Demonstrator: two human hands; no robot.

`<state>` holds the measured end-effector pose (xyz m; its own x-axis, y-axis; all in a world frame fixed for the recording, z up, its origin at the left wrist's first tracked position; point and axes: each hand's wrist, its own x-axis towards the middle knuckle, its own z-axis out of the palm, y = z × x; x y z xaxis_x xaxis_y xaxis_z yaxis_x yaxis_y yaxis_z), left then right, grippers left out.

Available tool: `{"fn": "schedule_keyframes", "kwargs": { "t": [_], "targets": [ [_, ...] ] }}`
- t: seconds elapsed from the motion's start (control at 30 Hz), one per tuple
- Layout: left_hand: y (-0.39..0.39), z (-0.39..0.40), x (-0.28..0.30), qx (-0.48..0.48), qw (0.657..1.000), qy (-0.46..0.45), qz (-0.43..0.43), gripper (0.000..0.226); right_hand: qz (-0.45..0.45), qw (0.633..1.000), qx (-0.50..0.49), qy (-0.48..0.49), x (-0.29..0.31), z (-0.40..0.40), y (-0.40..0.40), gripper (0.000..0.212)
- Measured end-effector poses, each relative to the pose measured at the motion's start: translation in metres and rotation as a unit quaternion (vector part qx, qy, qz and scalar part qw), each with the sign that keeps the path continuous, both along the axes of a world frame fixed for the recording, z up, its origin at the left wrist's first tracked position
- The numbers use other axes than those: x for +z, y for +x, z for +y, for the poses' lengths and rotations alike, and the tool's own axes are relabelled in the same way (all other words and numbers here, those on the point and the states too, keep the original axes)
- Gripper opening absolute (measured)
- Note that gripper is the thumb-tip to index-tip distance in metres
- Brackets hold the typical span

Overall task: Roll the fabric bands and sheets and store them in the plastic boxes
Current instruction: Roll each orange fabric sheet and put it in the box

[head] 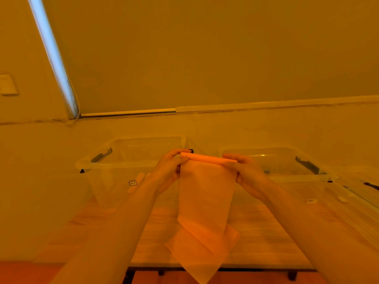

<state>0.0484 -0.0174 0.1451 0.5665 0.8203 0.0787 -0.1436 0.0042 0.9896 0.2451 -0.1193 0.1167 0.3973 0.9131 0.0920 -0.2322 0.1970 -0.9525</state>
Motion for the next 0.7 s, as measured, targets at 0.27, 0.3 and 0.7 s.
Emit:
{"fn": "schedule_keyframes", "kwargs": {
  "t": [0.27,0.3,0.7],
  "targets": [
    [-0.0004,-0.0044,-0.0006,-0.001,1.0,-0.004,0.005,0.017,-0.032,0.999,-0.006,-0.007,-0.002,-0.0019,0.0021,0.015],
    [-0.0004,-0.0048,-0.0005,-0.004,1.0,-0.007,0.0,0.018,-0.027,1.0,-0.004,-0.007,-0.0023,-0.0017,0.0022,0.015],
    [-0.0003,-0.0043,0.0008,0.013,0.999,0.015,0.03,0.023,0.03,0.999,-0.01,0.018,-0.0022,0.0001,0.0042,0.026]
  ]
}}
